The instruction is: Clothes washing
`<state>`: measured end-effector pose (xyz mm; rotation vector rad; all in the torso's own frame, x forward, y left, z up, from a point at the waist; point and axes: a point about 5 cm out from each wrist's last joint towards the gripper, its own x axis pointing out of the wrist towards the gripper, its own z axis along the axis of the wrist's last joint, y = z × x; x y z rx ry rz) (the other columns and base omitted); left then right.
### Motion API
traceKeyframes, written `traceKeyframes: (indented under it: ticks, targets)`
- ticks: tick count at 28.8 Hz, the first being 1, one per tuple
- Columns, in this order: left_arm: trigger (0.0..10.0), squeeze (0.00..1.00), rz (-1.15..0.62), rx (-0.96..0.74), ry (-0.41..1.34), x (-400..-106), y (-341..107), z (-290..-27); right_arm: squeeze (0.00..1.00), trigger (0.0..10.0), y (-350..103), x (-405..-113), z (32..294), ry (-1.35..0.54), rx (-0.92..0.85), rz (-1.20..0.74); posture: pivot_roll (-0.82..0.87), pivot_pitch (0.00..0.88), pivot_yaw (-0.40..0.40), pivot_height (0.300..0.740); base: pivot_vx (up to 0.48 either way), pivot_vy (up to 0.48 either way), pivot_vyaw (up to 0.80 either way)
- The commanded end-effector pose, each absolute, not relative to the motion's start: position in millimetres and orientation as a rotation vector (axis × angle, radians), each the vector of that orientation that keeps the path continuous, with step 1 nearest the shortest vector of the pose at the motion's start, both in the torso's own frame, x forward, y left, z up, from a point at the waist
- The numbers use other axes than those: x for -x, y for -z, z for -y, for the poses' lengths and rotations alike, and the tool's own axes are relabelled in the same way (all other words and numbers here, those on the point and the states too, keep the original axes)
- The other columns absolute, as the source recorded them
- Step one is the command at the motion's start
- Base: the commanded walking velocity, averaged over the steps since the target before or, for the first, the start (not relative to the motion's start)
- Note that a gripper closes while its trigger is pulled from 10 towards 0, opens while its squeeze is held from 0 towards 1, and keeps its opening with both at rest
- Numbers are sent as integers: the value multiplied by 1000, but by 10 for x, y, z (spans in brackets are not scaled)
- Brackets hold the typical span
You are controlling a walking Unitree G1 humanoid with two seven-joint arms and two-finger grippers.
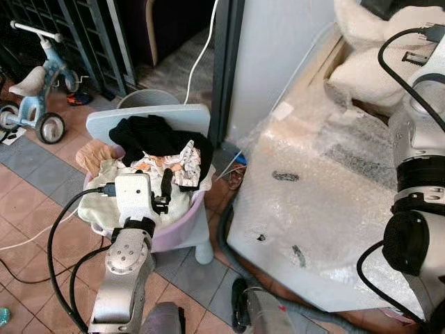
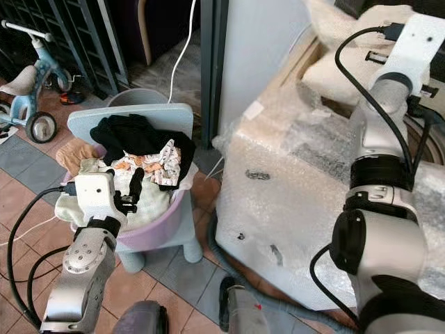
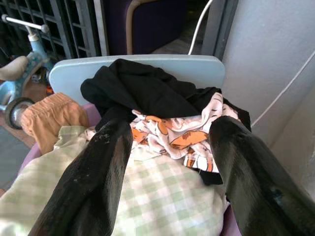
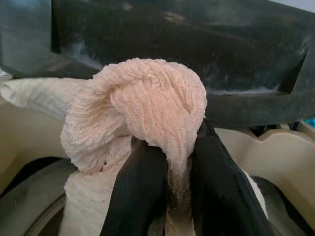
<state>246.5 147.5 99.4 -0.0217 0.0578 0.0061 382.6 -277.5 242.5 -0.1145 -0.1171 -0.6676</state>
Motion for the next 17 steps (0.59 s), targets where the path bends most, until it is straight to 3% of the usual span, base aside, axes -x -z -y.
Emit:
traceKeyframes:
  ticks: [1, 4, 5, 6, 7, 17]
  targets:
    - [10000, 0, -55, 25, -2, -2461, -1013, -1468, 0, 10000, -2368, -3816, 2763, 644, 114, 97, 57, 126, -18, 740, 0, 0, 0]
    - [10000, 0, -48, 15, 20, -2472, -1020, -1454, 0, 10000, -2044, -3795, 2605, 511, 44, -1, 47, 126, -13, 740, 0, 0, 0]
    - [10000, 0, -45, 5, 19, -2475, -1022, -1452, 812, 10000, -1990, -3787, 2567, 480, -24, -7, 46, 126, -12, 740, 0, 0, 0]
    - [10000, 0, -45, 5, 19, -2475, -1022, -1452, 812, 10000, -1990, -3787, 2567, 480, -24, -7, 46, 126, -12, 740, 0, 0, 0]
    - [10000, 0, -47, 12, 19, -2480, -1018, -1451, 1000, 10000, -1987, -3783, 2561, 475, -23, -2, 45, 126, -12, 740, 0, 0, 0]
    - [10000, 0, -57, 13, -36, -2504, -1018, -1483, 1000, 10000, -2486, -3781, 2200, 247, 93, 358, 55, 123, -22, 740, 0, 0, 0]
